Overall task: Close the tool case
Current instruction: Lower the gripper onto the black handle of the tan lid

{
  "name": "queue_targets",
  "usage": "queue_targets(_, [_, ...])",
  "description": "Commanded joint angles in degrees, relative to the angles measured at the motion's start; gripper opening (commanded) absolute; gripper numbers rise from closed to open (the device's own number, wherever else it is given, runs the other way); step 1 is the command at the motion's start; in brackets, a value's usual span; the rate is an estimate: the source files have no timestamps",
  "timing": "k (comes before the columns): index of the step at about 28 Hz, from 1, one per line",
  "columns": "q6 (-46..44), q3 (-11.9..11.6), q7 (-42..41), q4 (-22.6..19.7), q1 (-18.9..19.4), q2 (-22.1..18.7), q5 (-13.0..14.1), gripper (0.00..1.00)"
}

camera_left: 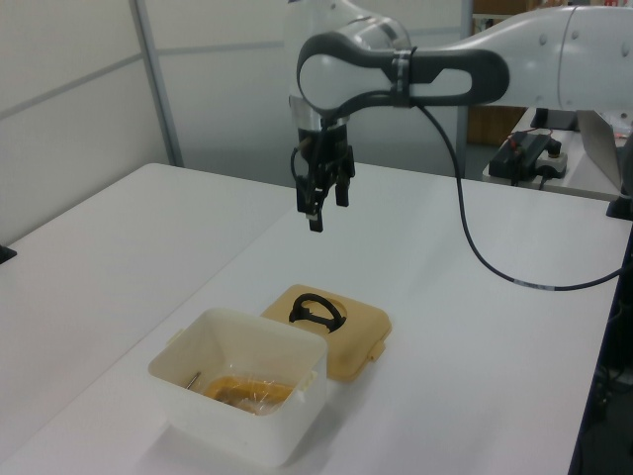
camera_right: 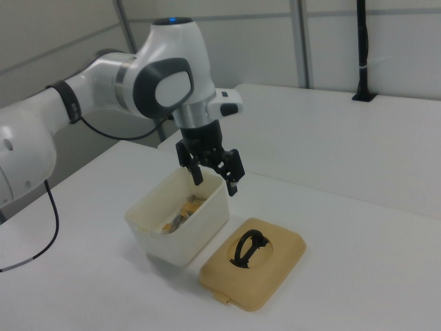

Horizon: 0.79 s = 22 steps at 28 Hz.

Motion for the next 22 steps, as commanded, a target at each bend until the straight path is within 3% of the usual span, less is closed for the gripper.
queue_targets(1, [6.7, -0.7, 1.0, -4.3, 0.7, 0.7, -1.0, 1.00])
queue_targets(6, [11.5, -0.7, 2.9, -7.4, 0.7, 2.1, -1.8, 1.00])
queue_targets(10, [12.1, -0.6, 4.1, -7.4, 0.8, 3.9, -3.7, 1.00])
queue_targets(18, [14.7, -0.7, 5.2, -7.5, 1.7, 7.3, -4.4, 1.00])
queue_targets(22, [15.8, -0.6, 7.4, -7.5, 2.6, 9.0, -6.4, 1.00])
